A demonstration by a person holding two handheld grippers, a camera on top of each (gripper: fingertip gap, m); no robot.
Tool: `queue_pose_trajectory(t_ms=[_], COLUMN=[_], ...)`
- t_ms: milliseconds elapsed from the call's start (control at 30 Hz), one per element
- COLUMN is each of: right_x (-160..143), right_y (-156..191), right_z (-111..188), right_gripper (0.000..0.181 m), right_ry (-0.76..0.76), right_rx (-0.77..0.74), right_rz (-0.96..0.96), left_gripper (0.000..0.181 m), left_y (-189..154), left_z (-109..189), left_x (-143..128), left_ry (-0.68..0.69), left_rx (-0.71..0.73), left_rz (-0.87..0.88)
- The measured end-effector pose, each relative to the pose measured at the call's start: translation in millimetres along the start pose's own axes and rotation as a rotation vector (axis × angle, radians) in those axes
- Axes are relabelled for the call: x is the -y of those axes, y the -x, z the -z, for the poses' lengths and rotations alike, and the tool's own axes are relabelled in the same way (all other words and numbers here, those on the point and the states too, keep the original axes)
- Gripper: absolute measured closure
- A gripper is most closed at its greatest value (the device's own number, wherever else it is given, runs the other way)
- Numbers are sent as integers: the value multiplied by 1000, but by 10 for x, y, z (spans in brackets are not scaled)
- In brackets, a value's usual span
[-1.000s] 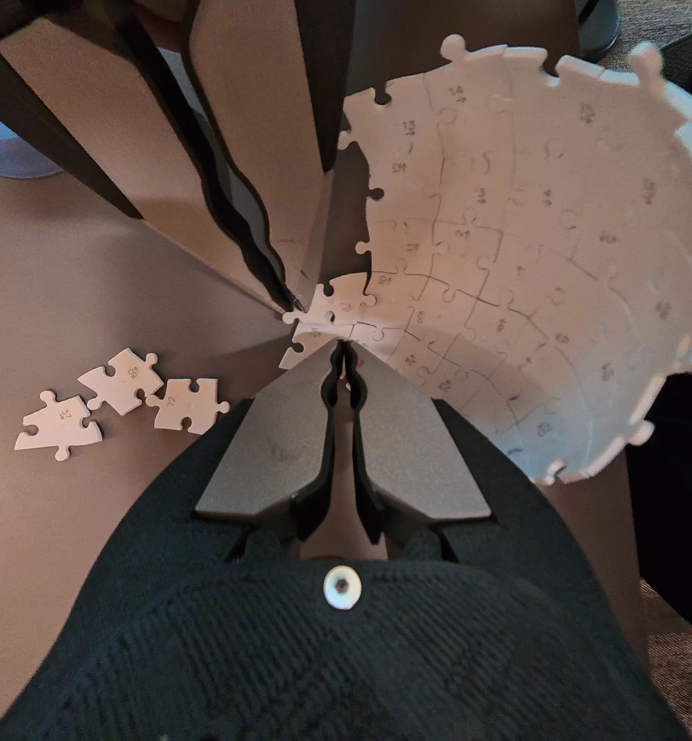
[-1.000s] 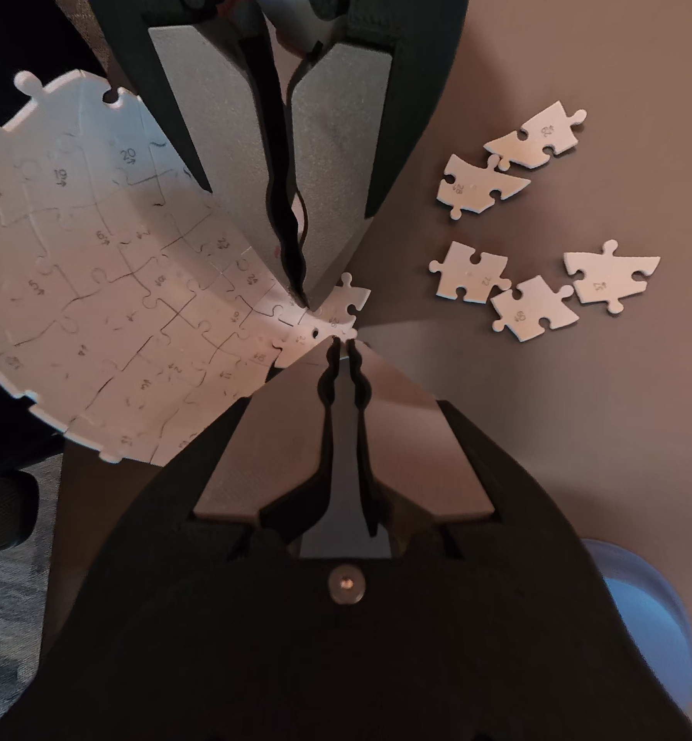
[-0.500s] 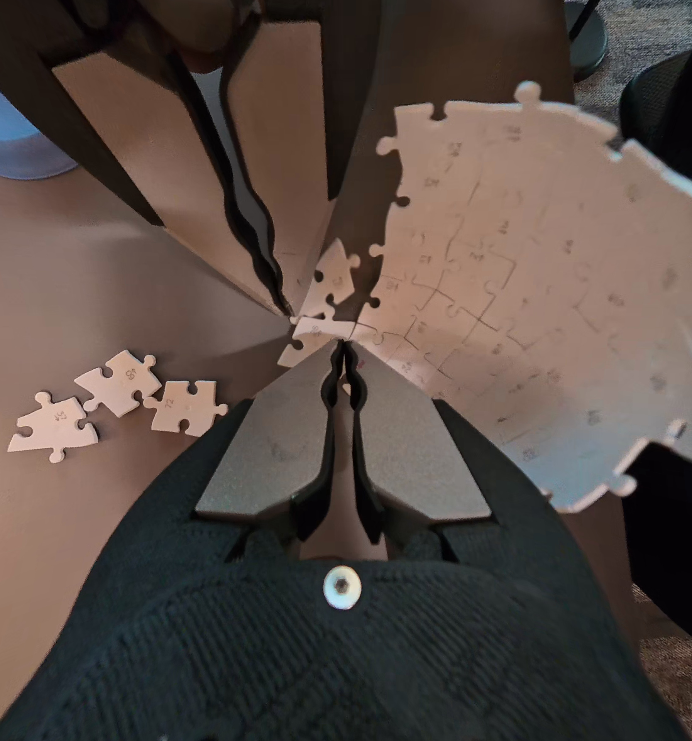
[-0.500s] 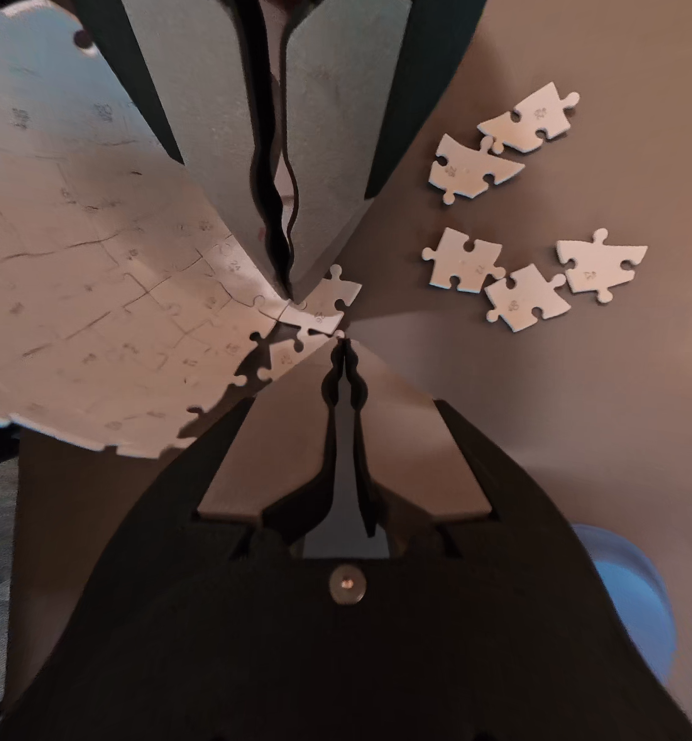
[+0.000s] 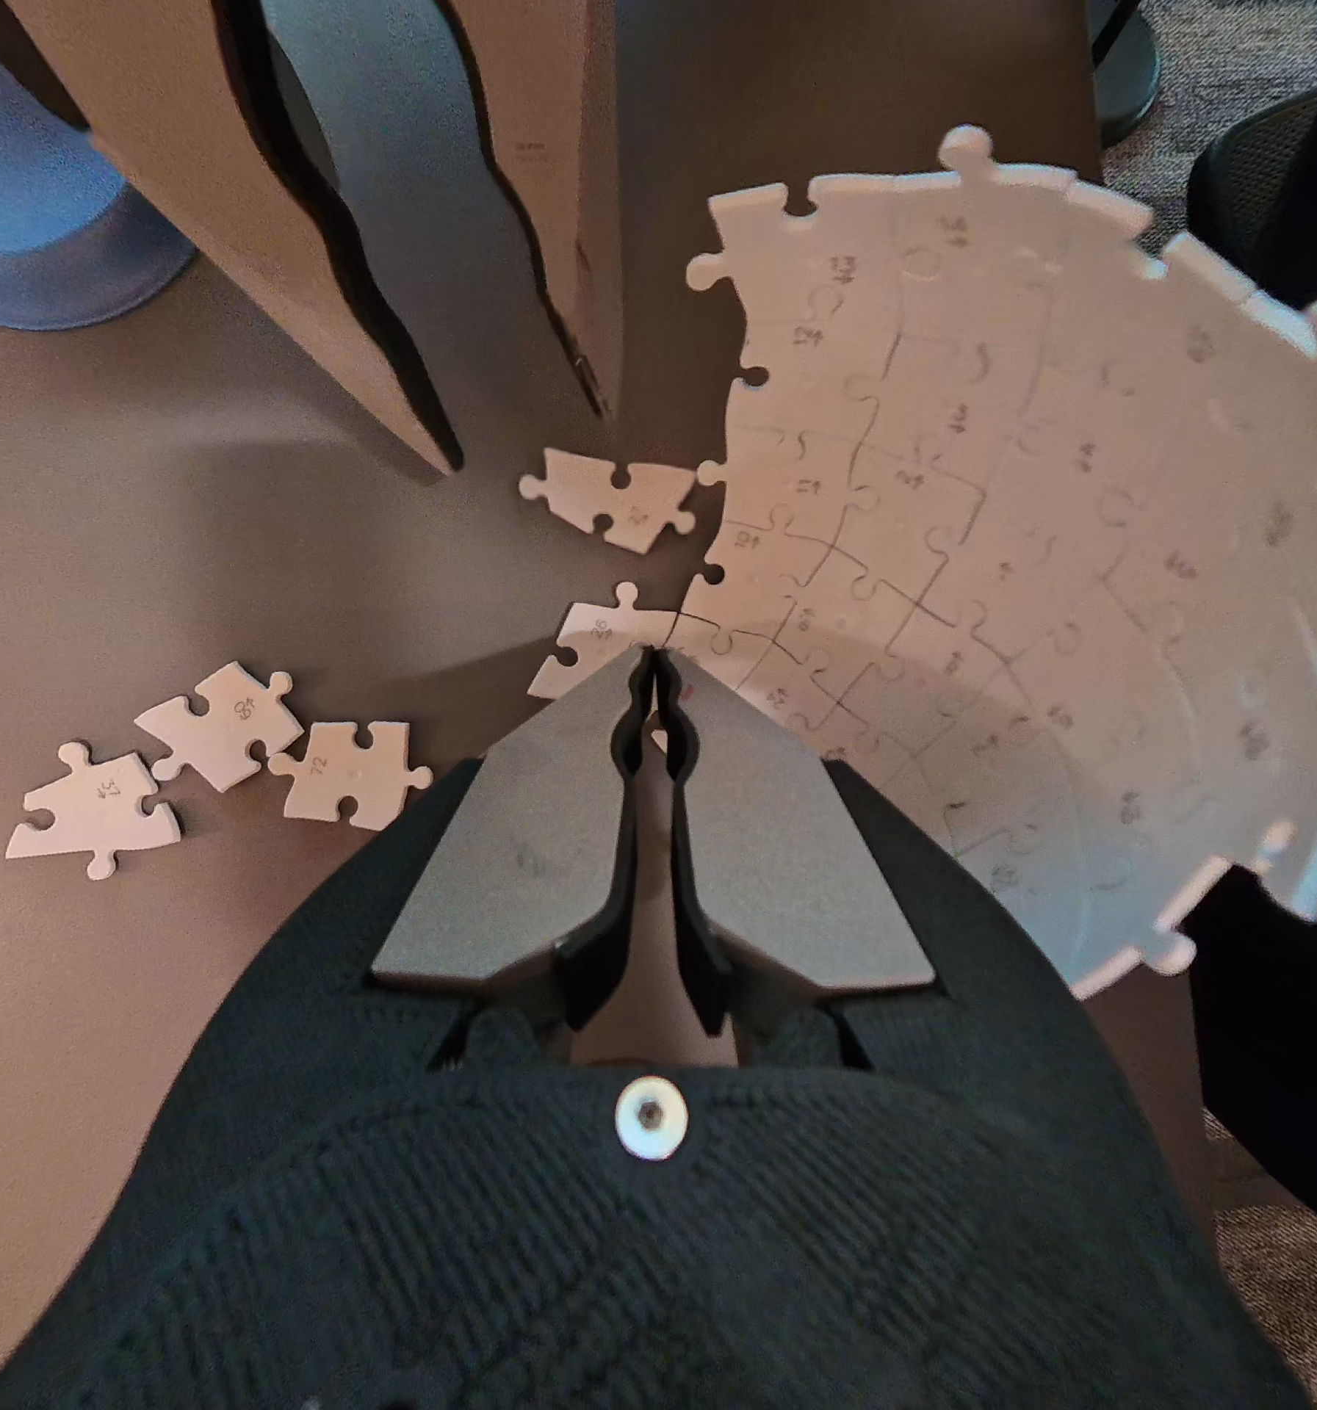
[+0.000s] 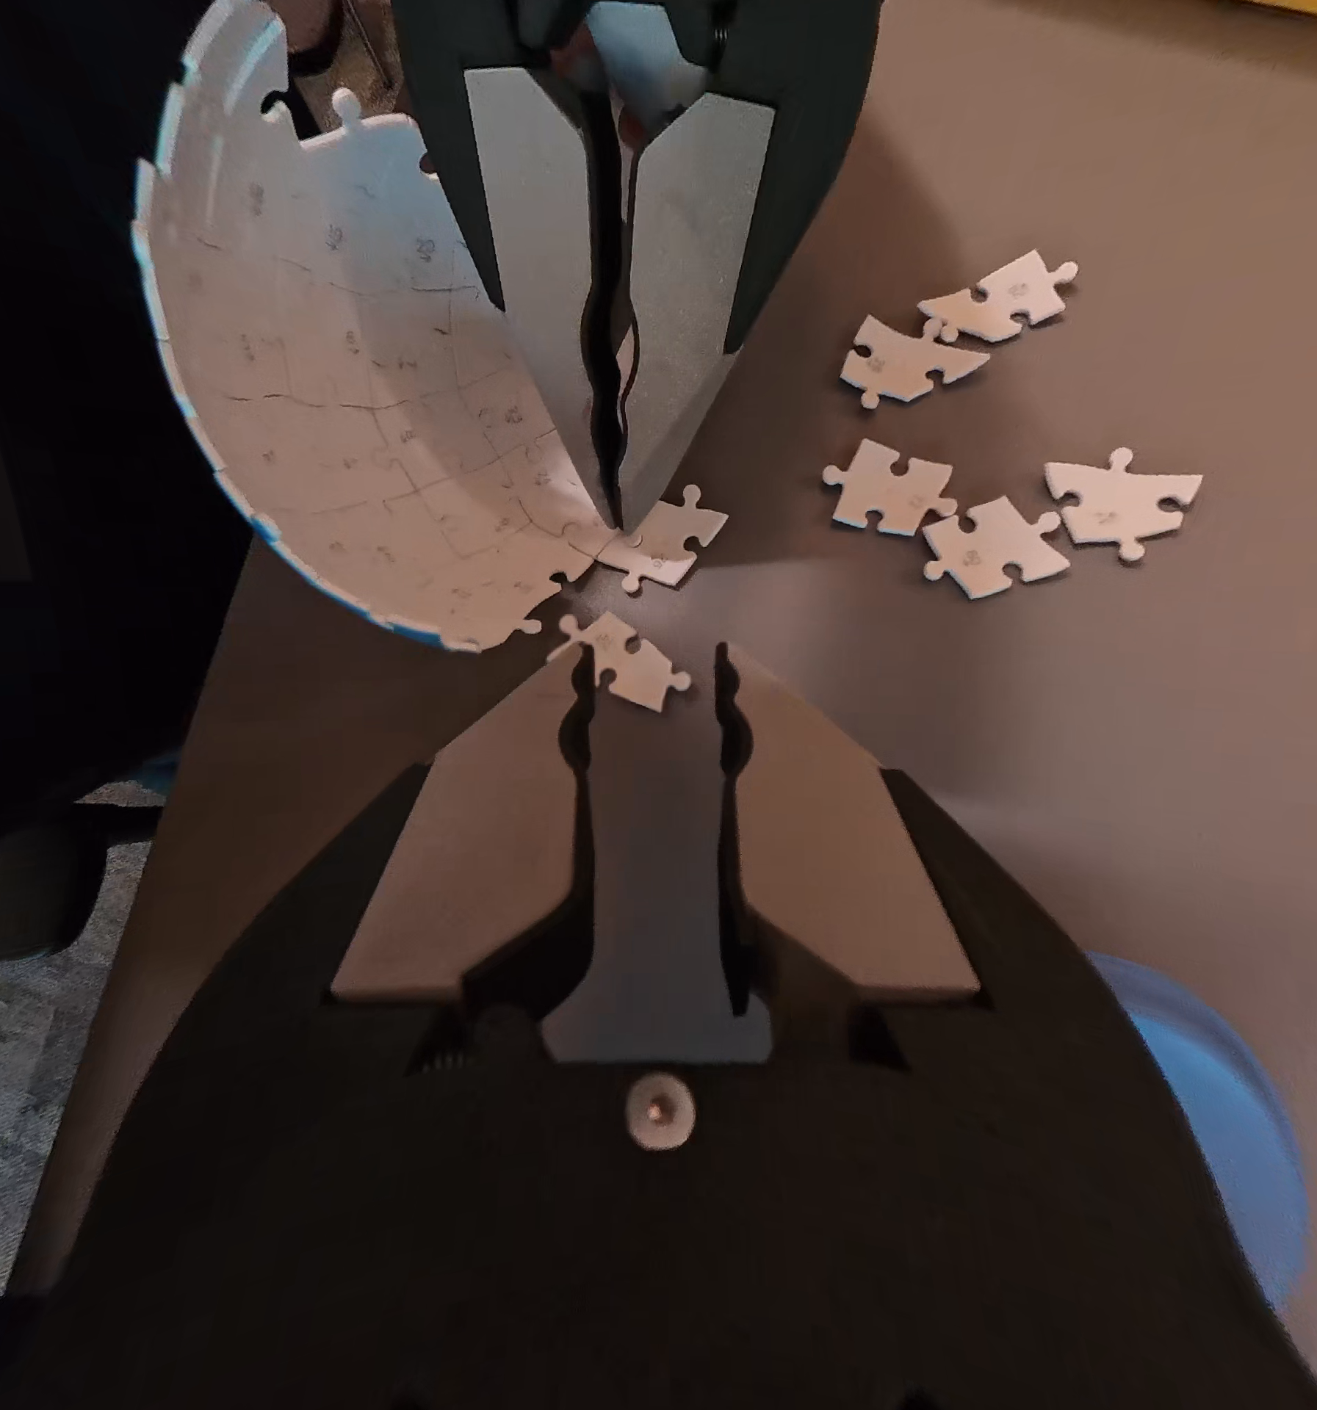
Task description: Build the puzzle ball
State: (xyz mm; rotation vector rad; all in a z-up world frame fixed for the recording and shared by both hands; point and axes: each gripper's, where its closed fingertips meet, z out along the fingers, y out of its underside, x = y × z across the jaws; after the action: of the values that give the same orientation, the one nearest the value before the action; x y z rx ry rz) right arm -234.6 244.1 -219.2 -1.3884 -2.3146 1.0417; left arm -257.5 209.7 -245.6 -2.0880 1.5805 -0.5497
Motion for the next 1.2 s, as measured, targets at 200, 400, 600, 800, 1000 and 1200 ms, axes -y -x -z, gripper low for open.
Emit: queue_pose_trajectory(t_ms=[200, 400, 600, 800, 1000, 1200], right_x=[-138, -247, -210, -282, -245, -253], right_y=[-35, 20, -105, -36, -2, 5], right_z=[-123, -187, -165, -140, -84, -24], right_gripper=[155, 181, 172, 177, 168, 157], right_ry=[109, 148, 132, 122, 93, 88], right_rx=[-91, -144, -186, -136, -126, -130], right_rz=[-97, -19, -12, -26, -2, 160], left_gripper=[181, 181, 181, 181, 181, 181], left_y=[1, -3, -16, -25, -30, -32], left_z=[-2, -3, -9, -14, -12, -20], left_x=[-1, 2, 6, 12, 8, 20], left_ry=[1, 1, 2, 0, 3, -3], left_rx=[3, 9, 12, 10, 10, -3], left_rz=[4, 1, -1, -1, -3, -2])
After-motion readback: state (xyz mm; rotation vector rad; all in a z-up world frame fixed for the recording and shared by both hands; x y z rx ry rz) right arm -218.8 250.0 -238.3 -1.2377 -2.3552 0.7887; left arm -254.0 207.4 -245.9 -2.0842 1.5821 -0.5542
